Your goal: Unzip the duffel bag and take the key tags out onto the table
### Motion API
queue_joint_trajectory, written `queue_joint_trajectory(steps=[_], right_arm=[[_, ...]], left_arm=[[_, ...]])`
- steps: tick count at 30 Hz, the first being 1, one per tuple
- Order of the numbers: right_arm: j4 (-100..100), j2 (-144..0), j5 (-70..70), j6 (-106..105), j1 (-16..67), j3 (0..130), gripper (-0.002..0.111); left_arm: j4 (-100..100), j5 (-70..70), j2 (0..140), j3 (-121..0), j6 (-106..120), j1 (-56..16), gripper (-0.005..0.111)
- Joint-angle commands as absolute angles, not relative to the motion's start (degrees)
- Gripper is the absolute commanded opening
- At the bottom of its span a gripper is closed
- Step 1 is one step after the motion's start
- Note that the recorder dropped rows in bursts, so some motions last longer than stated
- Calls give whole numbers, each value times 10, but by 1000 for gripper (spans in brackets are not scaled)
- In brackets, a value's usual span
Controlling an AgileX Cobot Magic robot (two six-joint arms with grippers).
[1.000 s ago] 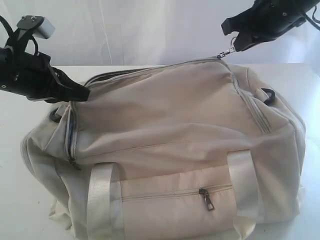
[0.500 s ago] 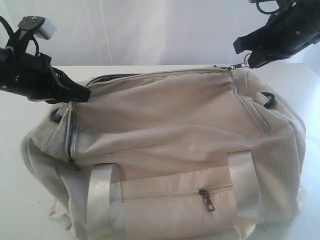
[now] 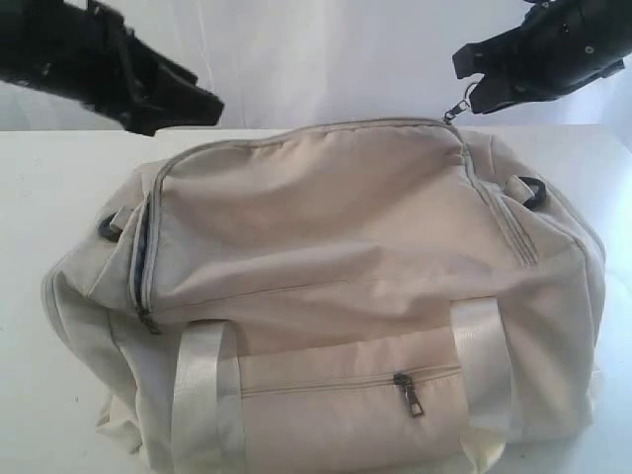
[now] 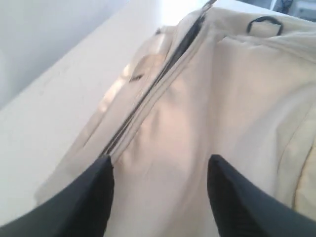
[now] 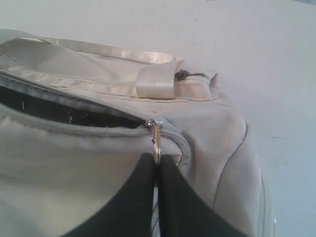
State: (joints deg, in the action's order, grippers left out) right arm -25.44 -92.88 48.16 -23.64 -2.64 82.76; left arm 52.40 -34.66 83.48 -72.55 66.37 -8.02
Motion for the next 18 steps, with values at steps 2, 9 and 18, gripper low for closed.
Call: queue_joint_trajectory(steps=[2, 9, 18], right_arm=[[-259, -918, 493, -255, -33, 825, 0], [-262, -909, 507, -256, -33, 825, 0], [-264, -894, 505, -256, -33, 825, 0]], left_arm=[[456, -259, 871, -775, 676, -205, 62], [455, -83, 976, -819, 680, -329, 62], [417, 5, 1068, -849, 677, -367, 62]])
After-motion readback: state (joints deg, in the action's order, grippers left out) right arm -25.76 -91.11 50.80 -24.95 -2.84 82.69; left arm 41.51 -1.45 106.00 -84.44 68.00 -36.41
